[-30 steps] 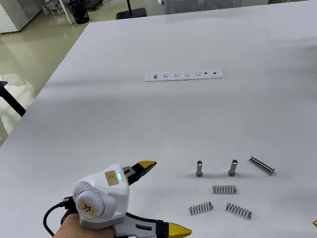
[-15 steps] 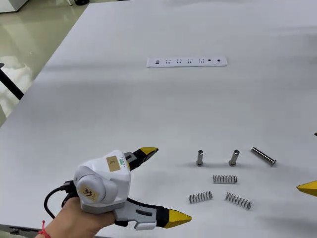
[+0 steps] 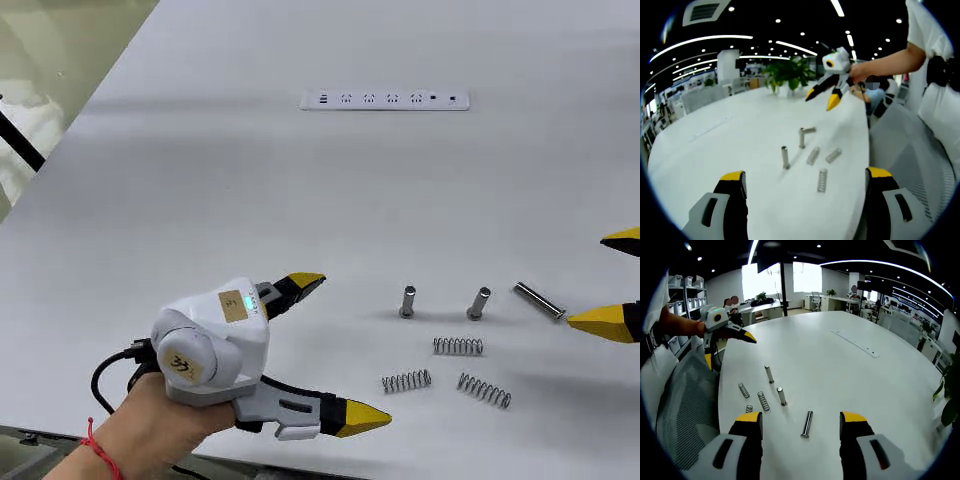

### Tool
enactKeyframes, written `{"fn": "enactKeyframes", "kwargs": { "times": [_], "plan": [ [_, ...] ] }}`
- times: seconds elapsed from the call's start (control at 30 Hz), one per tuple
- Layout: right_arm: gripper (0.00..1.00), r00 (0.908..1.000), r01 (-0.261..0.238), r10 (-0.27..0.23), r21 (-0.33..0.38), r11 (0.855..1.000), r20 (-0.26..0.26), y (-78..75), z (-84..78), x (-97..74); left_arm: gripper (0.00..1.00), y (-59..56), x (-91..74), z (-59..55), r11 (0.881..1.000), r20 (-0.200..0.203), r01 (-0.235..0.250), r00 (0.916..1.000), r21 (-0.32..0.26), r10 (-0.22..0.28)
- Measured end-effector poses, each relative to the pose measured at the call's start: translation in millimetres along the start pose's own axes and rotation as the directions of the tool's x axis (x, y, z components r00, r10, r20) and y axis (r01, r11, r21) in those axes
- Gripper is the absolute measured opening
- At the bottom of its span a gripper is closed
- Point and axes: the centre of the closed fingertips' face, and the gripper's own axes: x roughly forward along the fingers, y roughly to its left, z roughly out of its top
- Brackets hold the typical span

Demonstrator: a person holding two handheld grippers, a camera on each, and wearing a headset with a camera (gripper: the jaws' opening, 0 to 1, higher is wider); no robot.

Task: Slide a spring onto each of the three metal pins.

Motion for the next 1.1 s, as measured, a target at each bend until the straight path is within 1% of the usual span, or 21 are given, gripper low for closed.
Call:
{"fn": "enactKeyframes", "kwargs": {
  "times": [0.07, 0.13, 0.17, 0.23, 0.27, 0.3, 0.5, 0.57, 0.63, 0.67, 0.8, 0.87, 0.93, 1.03, 1.1],
  "plan": [
    [0.61, 0.9999, 0.002, -0.002, 0.002, 1.000, -0.014, -2.6, 0.6, 5.7, 1.00, 0.0, 0.2, -0.4, 1.000, 0.000, 0.001, 1.0000, -0.002, -0.001],
    [0.60, 0.9992, 0.003, -0.002, 0.025, 1.000, -0.040, -4.9, -1.3, 11.9, 1.00, 0.3, 0.4, -1.1, 1.000, 0.000, 0.002, 1.0000, -0.003, -0.002],
    [0.59, 0.9990, 0.003, -0.002, 0.025, 1.000, -0.044, -6.2, -1.1, 14.8, 1.00, 0.4, 0.4, -1.2, 1.000, 0.000, 0.002, 1.0000, -0.004, -0.002],
    [0.55, 0.9977, 0.005, -0.004, 0.020, 1.000, -0.068, -8.6, -2.8, 21.1, 1.00, 1.1, 0.4, -0.9, 1.000, 0.003, 0.002, 1.0000, -0.006, -0.002],
    [0.53, 0.9969, 0.006, -0.004, 0.028, 1.000, -0.079, -10.2, -3.2, 24.7, 1.00, 1.6, 0.4, 0.0, 1.000, 0.006, 0.002, 1.0000, -0.007, -0.002],
    [0.50, 0.9963, 0.008, -0.005, 0.033, 0.999, -0.085, -11.3, -3.4, 26.6, 1.00, 1.7, 0.3, 0.4, 1.000, 0.007, 0.002, 1.0000, -0.007, -0.002],
    [0.40, 0.9914, 0.020, -0.013, 0.048, 0.999, -0.130, -17.9, -5.8, 39.6, 1.00, 4.9, 2.0, 1.6, 1.000, 0.015, 0.002, 0.9999, -0.014, -0.001],
    [0.37, 0.9883, 0.021, -0.012, 0.057, 0.998, -0.152, -18.9, -8.0, 44.1, 1.00, 5.8, 2.9, 1.4, 1.000, 0.018, 0.003, 0.9998, -0.016, -0.003],
    [0.33, 0.9847, 0.024, -0.013, 0.064, 0.998, -0.174, -26.8, -10.7, 51.5, 1.00, 6.6, 3.6, 1.4, 1.000, 0.020, 0.003, 0.9998, -0.020, -0.003],
    [0.32, 0.9829, 0.024, -0.013, 0.062, 0.998, -0.184, -28.2, -12.3, 53.8, 1.00, 6.6, 3.7, 1.3, 1.000, 0.021, 0.003, 0.9998, -0.021, -0.002],
    [0.29, 0.9754, 0.018, -0.001, 0.075, 0.997, -0.220, -24.6, -19.1, 63.3, 1.00, 8.1, 4.0, 0.4, 0.999, 0.024, 0.000, 0.9997, -0.032, 0.000],
    [0.26, 0.9706, 0.024, -0.006, 0.073, 0.997, -0.241, -24.0, -22.7, 67.5, 1.00, 8.4, 3.8, 0.5, 0.999, 0.026, -0.001, 0.9997, -0.035, 0.002],
    [0.25, 0.9678, 0.022, -0.002, 0.077, 0.997, -0.252, -22.9, -25.0, 70.9, 1.00, 9.1, 3.8, 0.3, 0.999, 0.027, -0.003, 0.9996, -0.038, 0.004],
    [0.22, 0.9599, 0.028, -0.005, 0.078, 0.997, -0.280, -21.8, -30.7, 75.5, 1.00, 9.7, 4.1, -0.7, 0.999, 0.028, -0.004, 0.9996, -0.045, 0.005],
    [0.21, 0.9574, 0.029, -0.002, 0.089, 0.996, -0.289, -21.2, -32.4, 77.4, 1.00, 10.1, 4.3, -1.0, 0.999, 0.029, -0.005, 0.9996, -0.047, 0.006]
  ]
}}
